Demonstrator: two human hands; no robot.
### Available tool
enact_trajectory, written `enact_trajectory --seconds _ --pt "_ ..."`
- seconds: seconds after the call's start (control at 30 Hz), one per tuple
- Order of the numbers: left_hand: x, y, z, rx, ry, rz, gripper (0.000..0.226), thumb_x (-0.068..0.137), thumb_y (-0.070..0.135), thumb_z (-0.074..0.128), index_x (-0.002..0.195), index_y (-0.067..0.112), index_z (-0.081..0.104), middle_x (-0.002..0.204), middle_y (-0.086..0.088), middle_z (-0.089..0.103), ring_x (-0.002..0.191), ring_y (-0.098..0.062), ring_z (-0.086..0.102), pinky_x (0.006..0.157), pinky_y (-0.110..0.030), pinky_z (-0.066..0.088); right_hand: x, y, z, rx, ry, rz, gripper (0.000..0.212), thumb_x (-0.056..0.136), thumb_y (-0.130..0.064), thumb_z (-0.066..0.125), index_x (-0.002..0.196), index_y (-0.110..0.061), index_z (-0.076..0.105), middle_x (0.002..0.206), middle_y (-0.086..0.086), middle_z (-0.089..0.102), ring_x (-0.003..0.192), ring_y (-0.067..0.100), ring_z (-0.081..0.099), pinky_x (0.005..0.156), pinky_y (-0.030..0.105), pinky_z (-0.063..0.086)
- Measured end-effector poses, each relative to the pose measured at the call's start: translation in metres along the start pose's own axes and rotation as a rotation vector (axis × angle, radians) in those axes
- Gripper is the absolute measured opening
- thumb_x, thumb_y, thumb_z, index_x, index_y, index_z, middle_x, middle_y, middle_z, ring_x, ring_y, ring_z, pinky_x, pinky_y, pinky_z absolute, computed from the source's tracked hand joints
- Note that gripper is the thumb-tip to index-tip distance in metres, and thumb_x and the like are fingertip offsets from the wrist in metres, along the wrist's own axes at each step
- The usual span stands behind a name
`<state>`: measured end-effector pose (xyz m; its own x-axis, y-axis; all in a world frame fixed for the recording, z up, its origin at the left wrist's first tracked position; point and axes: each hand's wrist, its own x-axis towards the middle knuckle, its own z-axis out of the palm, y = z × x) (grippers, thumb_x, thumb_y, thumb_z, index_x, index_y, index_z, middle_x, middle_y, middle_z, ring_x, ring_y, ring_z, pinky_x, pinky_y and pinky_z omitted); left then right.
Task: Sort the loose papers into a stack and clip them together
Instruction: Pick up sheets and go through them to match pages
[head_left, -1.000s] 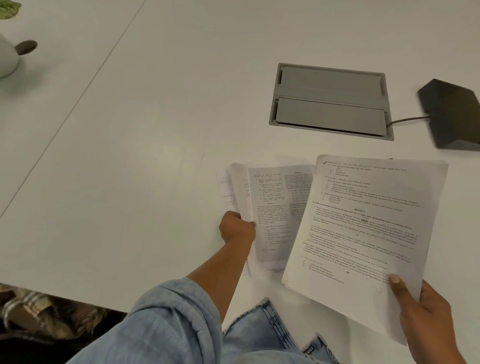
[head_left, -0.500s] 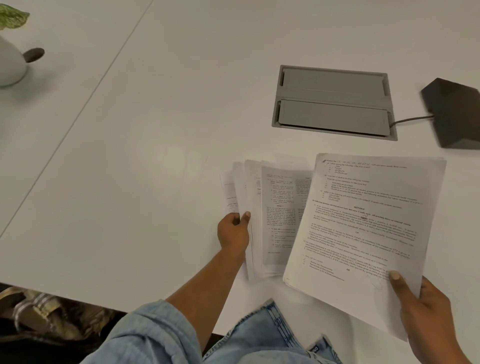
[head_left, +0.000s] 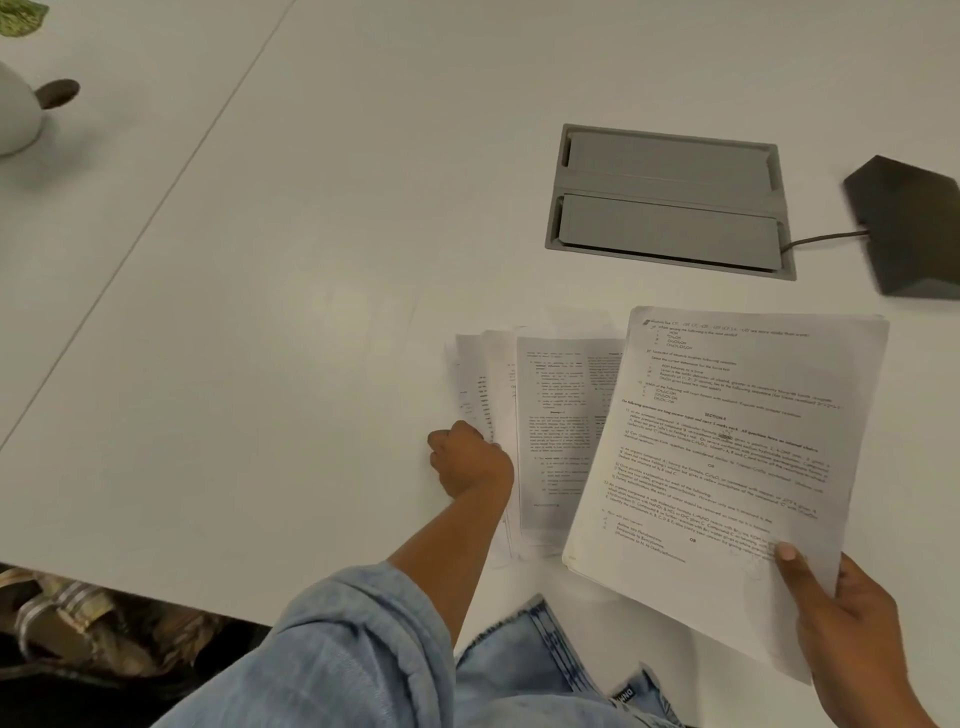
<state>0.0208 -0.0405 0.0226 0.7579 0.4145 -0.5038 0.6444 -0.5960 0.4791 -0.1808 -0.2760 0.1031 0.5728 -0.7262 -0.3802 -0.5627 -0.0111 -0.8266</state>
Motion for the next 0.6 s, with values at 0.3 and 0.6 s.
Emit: enact_trajectory --seconds 0.3,0.6 --pt "0.001 -0.011 -0.006 -0.301 -0.064 0.124 0.005 0.093 0.012 0.067 0.09 0.008 0.066 0.083 0.001 0.064 0.08 -0.022 0.064 0.072 -0.027 0.053 0.004 0.009 -0.006 0.013 0.025 0.005 0.014 0.094 -0.025 0.063 0.105 -0.019 0.067 0.091 -0.003 0.069 0.081 0.012 0.064 0.072 0.032 0.046" --pt "0.003 -0.024 -0.058 -0.297 0.086 0.332 0.018 0.087 0.009 0.075 0.091 0.019 0.059 0.077 0.009 0.062 0.064 0.001 0.058 0.047 -0.001 0.041 0.004 0.006 0.004 0.039 -0.009 -0.013 0.015 0.095 -0.026 0.062 0.108 -0.021 0.067 0.094 -0.007 0.07 0.083 0.016 0.065 0.073 0.032 0.048"
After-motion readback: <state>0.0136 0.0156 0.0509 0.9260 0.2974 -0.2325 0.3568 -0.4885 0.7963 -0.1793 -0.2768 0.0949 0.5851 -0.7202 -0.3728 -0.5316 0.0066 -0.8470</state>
